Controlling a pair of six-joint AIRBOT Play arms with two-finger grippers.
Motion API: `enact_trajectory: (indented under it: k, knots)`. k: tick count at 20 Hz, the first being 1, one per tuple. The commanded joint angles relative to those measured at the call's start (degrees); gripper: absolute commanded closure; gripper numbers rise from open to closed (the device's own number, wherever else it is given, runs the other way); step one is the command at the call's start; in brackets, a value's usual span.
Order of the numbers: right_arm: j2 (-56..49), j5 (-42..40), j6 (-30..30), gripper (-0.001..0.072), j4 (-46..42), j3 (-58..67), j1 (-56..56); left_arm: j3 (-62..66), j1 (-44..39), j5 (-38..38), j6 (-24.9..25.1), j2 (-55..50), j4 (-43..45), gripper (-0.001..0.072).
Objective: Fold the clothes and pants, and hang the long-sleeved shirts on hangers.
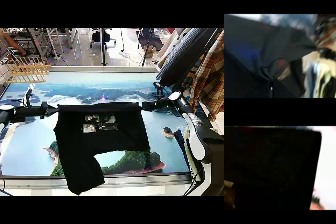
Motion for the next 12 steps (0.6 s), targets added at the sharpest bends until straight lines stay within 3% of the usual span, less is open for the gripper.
enact_trajectory:
  k: [1,2,3,4,6,7,12]
  knots:
    - [-0.5,11.6,3.9,0.061,-2.5,-0.5,0.3,0.0,1.9,-5.7,-5.4,-0.2,13.3,0.0601]
    - [-0.5,12.2,4.3,0.0354,-2.6,-0.7,0.3,0.0,1.9,-6.8,-5.4,-0.2,14.4,0.0315]
    - [-0.4,14.3,4.7,0.0246,-3.2,-0.7,0.1,0.0,1.9,-9.0,-7.2,-0.1,14.6,0.0227]
    - [-0.2,18.1,5.2,0.0272,-4.2,-0.9,-0.5,0.0,2.0,-12.4,-10.1,-0.1,16.4,0.0241]
    - [0.8,26.5,5.7,0.0275,-4.8,-3.7,-2.8,-1.8,1.9,-17.6,-13.2,1.6,24.4,0.0356]
    - [2.1,28.8,5.7,0.0288,-4.8,-6.8,-4.1,-5.2,1.6,-17.2,-13.7,4.3,26.9,0.0356]
    - [11.6,23.8,-0.8,0.0288,-5.9,-24.9,-8.2,-32.6,1.5,-6.9,-11.3,25.5,27.0,0.0345]
